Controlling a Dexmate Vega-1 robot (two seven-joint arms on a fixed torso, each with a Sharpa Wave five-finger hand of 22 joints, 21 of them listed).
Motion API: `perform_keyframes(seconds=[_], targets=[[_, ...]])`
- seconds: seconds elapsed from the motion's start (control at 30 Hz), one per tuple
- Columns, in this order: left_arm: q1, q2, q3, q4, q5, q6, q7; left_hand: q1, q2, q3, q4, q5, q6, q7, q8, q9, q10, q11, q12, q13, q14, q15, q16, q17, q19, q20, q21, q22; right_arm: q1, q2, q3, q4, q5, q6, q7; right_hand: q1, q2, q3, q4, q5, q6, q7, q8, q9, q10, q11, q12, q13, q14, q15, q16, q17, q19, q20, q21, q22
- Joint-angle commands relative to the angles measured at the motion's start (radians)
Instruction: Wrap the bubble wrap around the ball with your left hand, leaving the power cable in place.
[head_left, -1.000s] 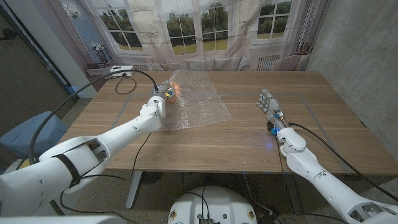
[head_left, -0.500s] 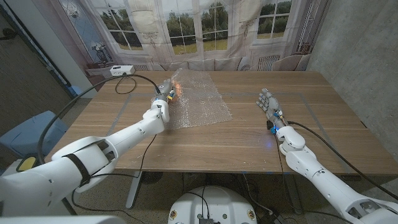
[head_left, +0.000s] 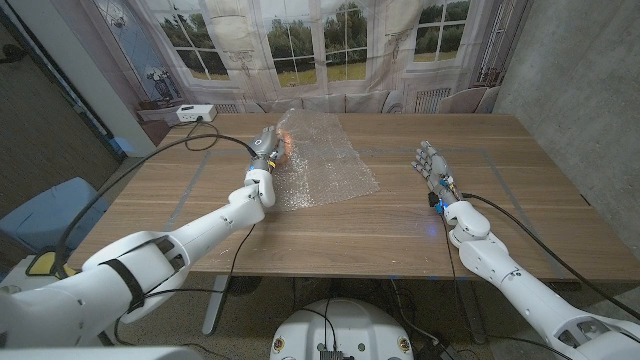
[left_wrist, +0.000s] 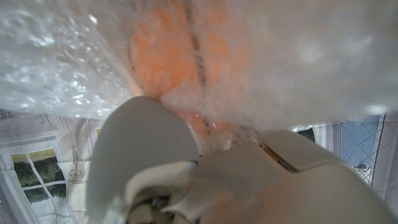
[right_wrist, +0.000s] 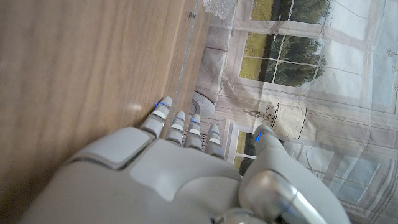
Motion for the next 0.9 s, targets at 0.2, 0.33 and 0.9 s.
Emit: perform_keyframes(seconds=[0.2,0.33,0.9], targets=[[0.04,0.013,-0.08,-0.117,-0.051,-0.141,0.06,0.064,0.059,-0.064,-0.343,0.006,0.479,-0.034,0.001,0.004,0.537,-0.221,0.011,0.022,0.686,-0.583,0.011,0.014,0.255,-0.334,0.019,0.009,0.005,-0.011,-0.002,-0.009,-0.006,0.014,0.021,0.001,0.0,0.006,0.003,0.004,0.007,-0.001,0.004,0.005,0.009,0.001,0.005,0.005,0.005,0.005,0.005,0.005,0.007,0.001,0.003,0.004],[0.044,0.006,-0.091,-0.129,-0.054,-0.159,0.068,0.068,0.057,-0.066,-0.342,0.006,0.483,-0.036,0.0,0.004,0.537,-0.222,0.012,0.029,0.686,-0.583,0.012,0.017,0.253,-0.334,0.025,0.011,0.009,-0.02,-0.008,-0.024,-0.02,0.014,0.025,0.003,0.0,0.008,0.001,0.004,0.008,-0.001,0.004,0.005,0.008,0.001,0.004,0.005,0.004,0.003,0.004,0.005,0.007,0.001,0.003,0.004],[-0.03,0.043,0.089,-0.305,0.201,0.414,-0.286,-0.435,-0.117,-0.305,-0.176,0.006,-0.124,-0.275,-0.273,-0.031,0.009,-0.257,-0.296,-0.058,-0.124,-0.398,-0.203,-0.057,-0.333,0.046,-0.139,-0.068,-0.028,-0.043,0.011,-0.069,-0.011,0.026,0.02,0.009,-0.003,0.011,-0.006,0.004,0.011,0.0,0.005,0.005,0.009,-0.001,0.003,0.005,0.007,0.004,0.002,0.004,0.009,0.002,0.003,0.004]])
